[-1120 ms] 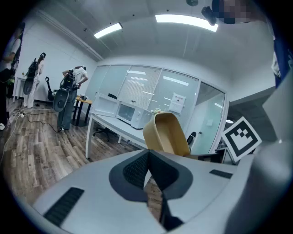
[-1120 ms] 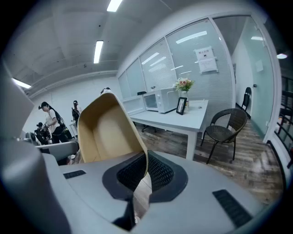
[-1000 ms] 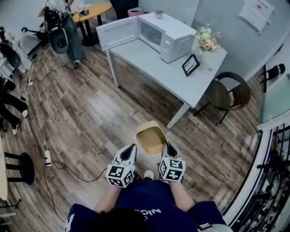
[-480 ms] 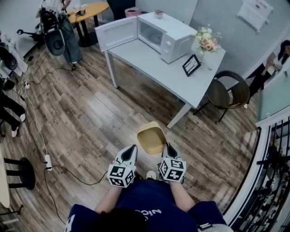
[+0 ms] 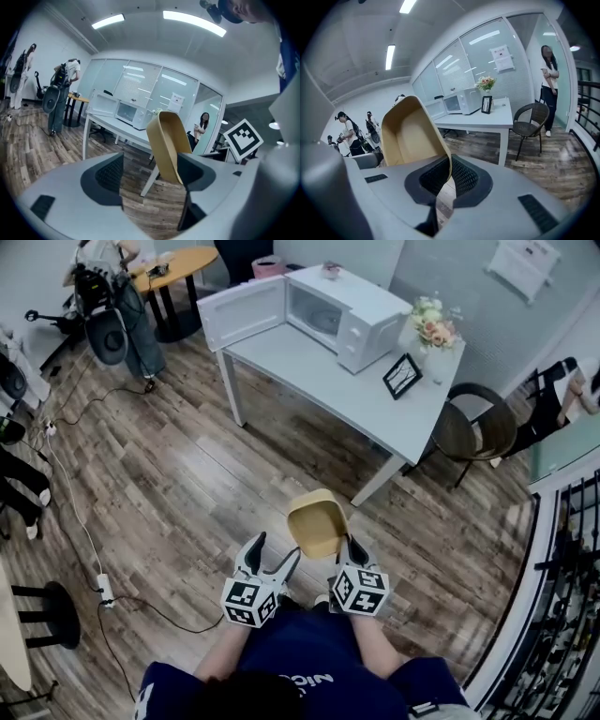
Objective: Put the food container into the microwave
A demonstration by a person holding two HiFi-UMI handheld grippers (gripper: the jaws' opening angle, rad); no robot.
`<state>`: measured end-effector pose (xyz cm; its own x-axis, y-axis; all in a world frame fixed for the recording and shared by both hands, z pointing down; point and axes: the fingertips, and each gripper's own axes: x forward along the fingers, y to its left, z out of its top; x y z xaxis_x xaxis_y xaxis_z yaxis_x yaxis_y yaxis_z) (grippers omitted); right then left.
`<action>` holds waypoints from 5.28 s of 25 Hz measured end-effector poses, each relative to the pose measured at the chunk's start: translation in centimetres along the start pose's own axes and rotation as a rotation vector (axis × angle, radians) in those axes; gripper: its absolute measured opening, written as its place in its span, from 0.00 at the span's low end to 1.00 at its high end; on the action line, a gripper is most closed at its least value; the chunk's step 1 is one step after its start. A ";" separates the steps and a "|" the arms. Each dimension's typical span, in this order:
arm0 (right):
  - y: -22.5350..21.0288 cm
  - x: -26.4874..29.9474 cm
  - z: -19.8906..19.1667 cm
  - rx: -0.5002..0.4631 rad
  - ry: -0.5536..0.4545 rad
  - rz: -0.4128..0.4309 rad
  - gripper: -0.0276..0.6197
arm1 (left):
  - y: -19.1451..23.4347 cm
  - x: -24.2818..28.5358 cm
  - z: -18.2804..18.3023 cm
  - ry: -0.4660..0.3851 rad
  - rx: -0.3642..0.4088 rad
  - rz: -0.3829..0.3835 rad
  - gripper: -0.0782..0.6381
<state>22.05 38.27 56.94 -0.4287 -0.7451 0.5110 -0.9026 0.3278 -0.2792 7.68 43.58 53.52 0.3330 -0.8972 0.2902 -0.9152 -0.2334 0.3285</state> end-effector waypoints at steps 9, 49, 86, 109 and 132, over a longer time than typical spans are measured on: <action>2.5 0.4 -0.5 -0.014 -0.023 -0.034 0.08 | 1.4 -0.6 1.1 -0.003 0.084 -0.068 0.65; -7.2 31.1 18.7 -0.124 0.108 0.128 0.08 | 12.8 28.6 12.3 -0.022 -0.028 0.241 0.65; -1.8 51.2 28.1 0.139 0.060 -0.162 0.08 | 33.1 47.8 24.6 0.106 0.090 -0.164 0.65; -2.0 56.2 31.8 0.196 0.076 -0.328 0.08 | 37.0 50.3 25.6 0.150 0.077 -0.209 0.65; -5.8 64.9 40.8 0.410 -0.023 -0.496 0.09 | 38.5 53.7 27.5 0.196 0.111 -0.166 0.65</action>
<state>1.10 -35.70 58.62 0.0409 -0.7646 0.6432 -0.9026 -0.3044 -0.3045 -15.96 -23.91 57.06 0.5085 -0.7560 0.4123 -0.8599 -0.4207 0.2890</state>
